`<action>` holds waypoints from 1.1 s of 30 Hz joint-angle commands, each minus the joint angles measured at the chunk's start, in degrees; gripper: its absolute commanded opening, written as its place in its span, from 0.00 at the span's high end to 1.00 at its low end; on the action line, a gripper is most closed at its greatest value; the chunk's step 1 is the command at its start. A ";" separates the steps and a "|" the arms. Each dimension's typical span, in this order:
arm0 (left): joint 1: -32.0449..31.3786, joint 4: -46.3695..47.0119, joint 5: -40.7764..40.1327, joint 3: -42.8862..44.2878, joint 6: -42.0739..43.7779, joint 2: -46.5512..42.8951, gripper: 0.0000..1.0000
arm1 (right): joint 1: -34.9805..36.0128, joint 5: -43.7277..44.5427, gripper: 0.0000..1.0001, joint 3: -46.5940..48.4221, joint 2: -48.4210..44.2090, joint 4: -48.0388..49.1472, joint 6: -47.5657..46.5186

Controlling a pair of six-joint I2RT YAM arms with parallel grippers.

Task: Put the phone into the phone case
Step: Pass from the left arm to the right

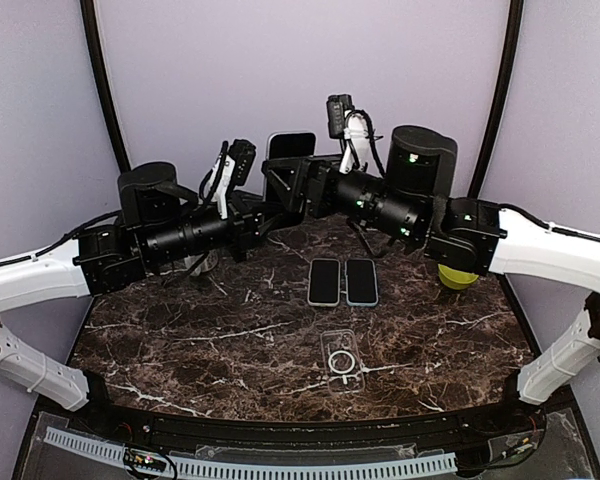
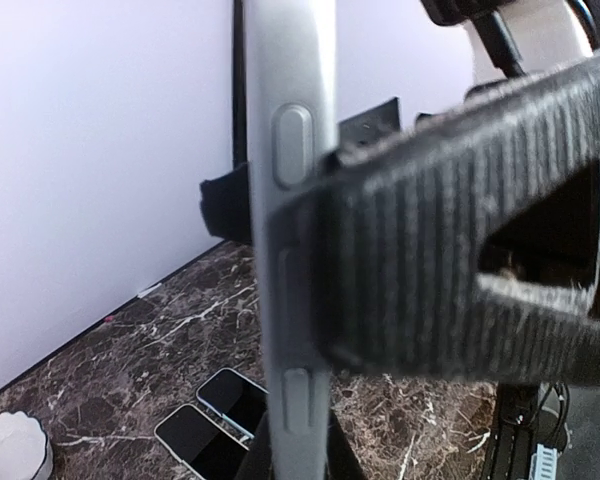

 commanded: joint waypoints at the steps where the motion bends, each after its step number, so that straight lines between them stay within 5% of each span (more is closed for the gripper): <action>1: 0.10 5.58 -4.72 -0.58 -0.44 -1.75 1.00 | 0.59 8.79 0.20 4.97 3.99 -2.62 2.88; 9: 0.10 5.74 -5.35 -1.06 -0.49 -1.70 1.00 | 0.60 9.74 0.20 6.60 6.74 -5.16 4.89; 14: 0.10 6.12 -5.91 -1.32 -0.32 -1.75 1.00 | 0.68 11.23 0.07 9.48 9.51 -9.57 6.58; 18: 0.10 5.90 -6.58 -1.46 0.02 -1.90 1.00 | 0.65 12.29 0.08 10.03 10.05 -10.47 7.00; 24: 0.10 5.88 -7.65 -1.86 0.09 -2.10 1.00 | 0.82 13.47 0.37 8.69 9.24 -9.11 6.97; 29: 0.10 4.91 -7.48 -2.04 0.14 -1.95 1.00 | 0.78 15.18 0.76 8.35 8.13 -9.93 6.18; 31: 0.10 2.98 -6.29 -2.07 -0.05 -1.81 0.79 | 0.62 15.80 0.86 8.41 7.54 -11.15 5.83; 32: 0.10 2.01 -5.16 -2.15 -0.33 -1.65 0.53 | 0.50 16.30 0.89 8.54 7.12 -12.14 5.62; 33: 0.10 -0.31 -4.59 -2.30 -0.90 -1.59 0.43 | 0.39 17.08 0.92 8.66 6.76 -13.70 5.48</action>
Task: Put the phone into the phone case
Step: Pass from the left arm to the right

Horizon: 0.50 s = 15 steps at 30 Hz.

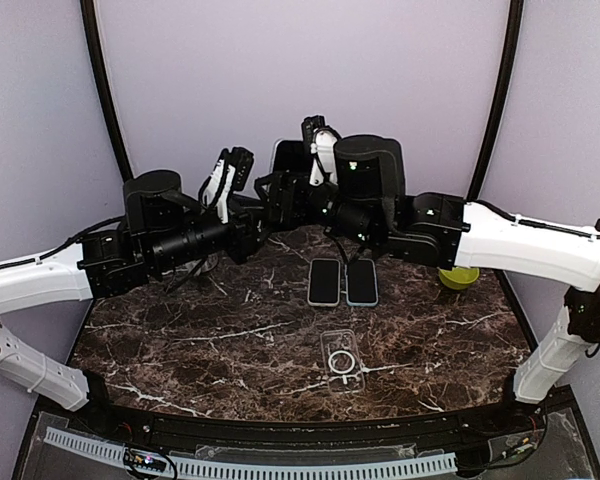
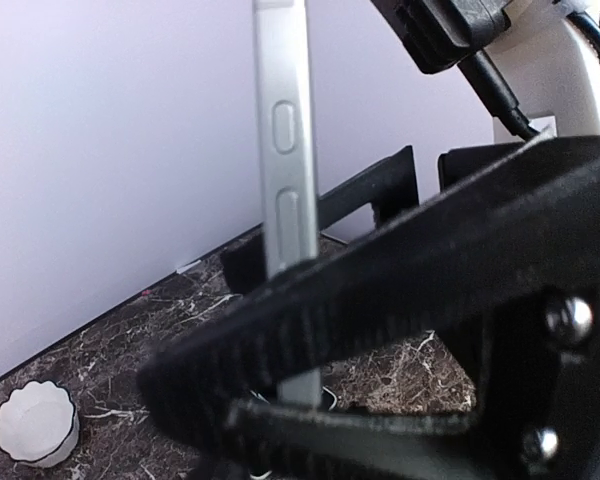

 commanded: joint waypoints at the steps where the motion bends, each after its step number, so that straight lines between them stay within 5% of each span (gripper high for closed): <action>1: -0.27 -1.80 3.25 -0.10 -0.80 -1.58 0.26 | -0.63 5.57 0.95 0.39 -3.14 -4.59 -0.41; 5: 1.24 -13.69 6.20 0.45 -2.44 -1.50 0.09 | -2.61 7.39 1.00 -0.26 -4.16 -15.90 3.99; 10: 10.03 -28.04 5.02 4.03 -6.37 0.19 0.06 | -2.80 6.28 1.00 -7.82 -4.46 -24.11 12.35; 15: 16.34 -29.99 1.84 6.30 -6.34 1.70 0.05 | -1.83 1.25 1.00 -16.51 -2.94 -25.72 22.31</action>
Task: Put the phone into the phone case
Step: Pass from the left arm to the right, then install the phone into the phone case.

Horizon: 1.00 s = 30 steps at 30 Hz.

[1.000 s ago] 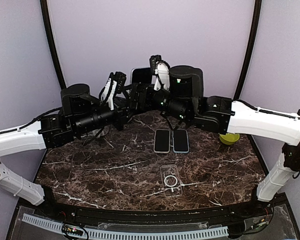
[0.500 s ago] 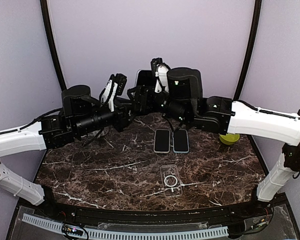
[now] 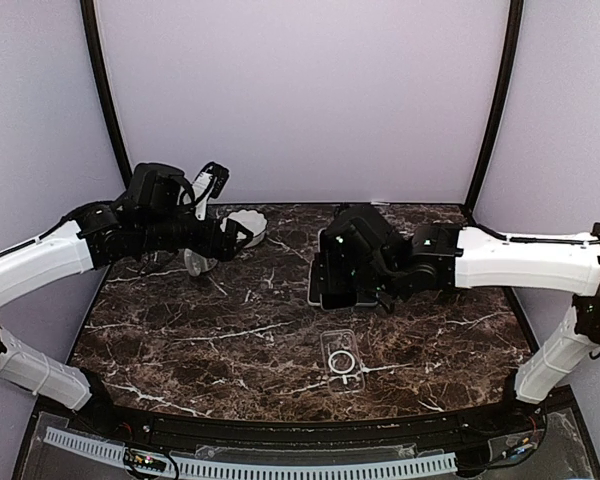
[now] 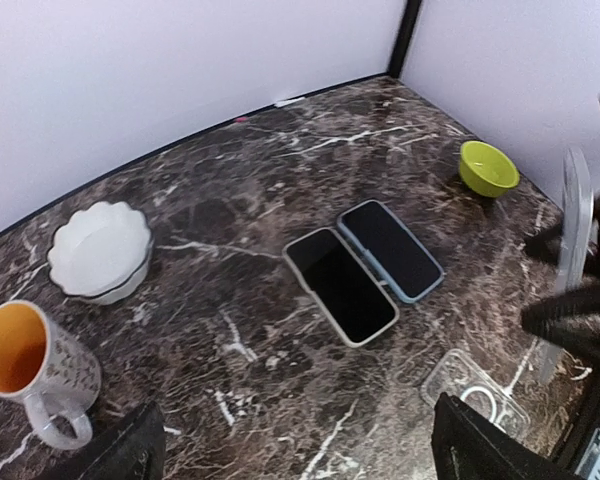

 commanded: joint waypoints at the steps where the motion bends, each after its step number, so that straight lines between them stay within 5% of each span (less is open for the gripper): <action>1: 3.34 -4.77 -2.44 3.54 -0.79 0.96 0.05 | 1.41 -3.85 1.00 -5.99 1.10 -2.55 10.57; 13: 5.54 0.12 -5.91 -2.11 0.48 0.62 0.05 | 6.25 -5.25 1.00 -11.93 10.19 -1.83 17.37; 30: 5.90 0.09 -5.64 -2.55 1.26 0.49 0.04 | 7.07 -6.05 1.00 -17.00 11.56 1.79 20.22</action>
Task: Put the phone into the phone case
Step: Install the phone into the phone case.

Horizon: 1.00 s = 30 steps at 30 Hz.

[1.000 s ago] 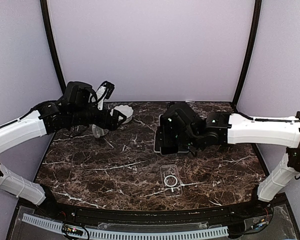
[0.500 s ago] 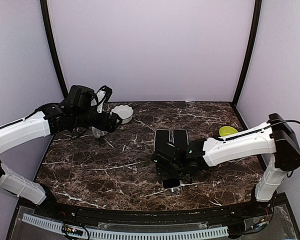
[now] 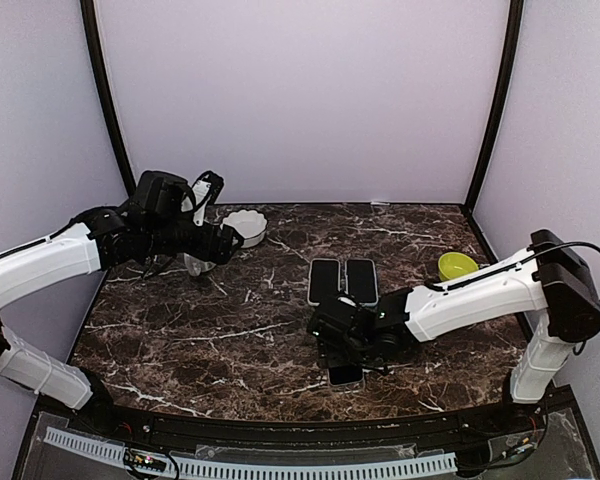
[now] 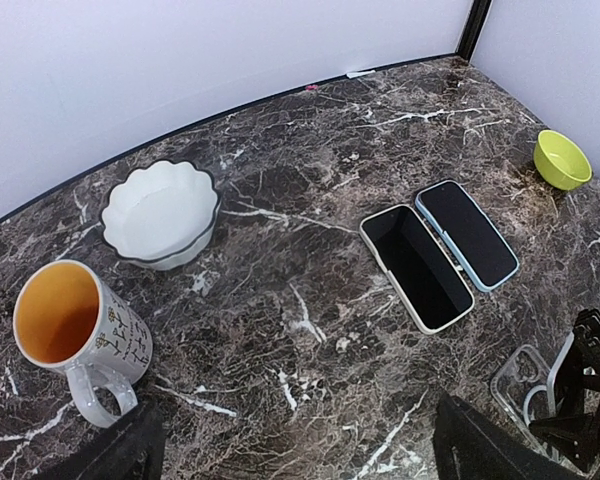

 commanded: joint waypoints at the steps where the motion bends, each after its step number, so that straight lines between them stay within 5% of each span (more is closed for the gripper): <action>1: 0.33 0.76 -0.16 -0.71 0.82 -1.62 0.04 | 0.56 0.02 1.00 -0.05 0.52 1.76 1.63; 26: 0.30 0.57 -0.27 -0.80 1.22 -1.75 0.04 | 2.19 -0.34 1.00 2.51 5.23 -4.11 4.86; 30: 0.31 0.56 -0.26 -0.74 1.30 -1.75 0.04 | 2.08 0.84 0.85 3.65 5.80 -6.49 5.90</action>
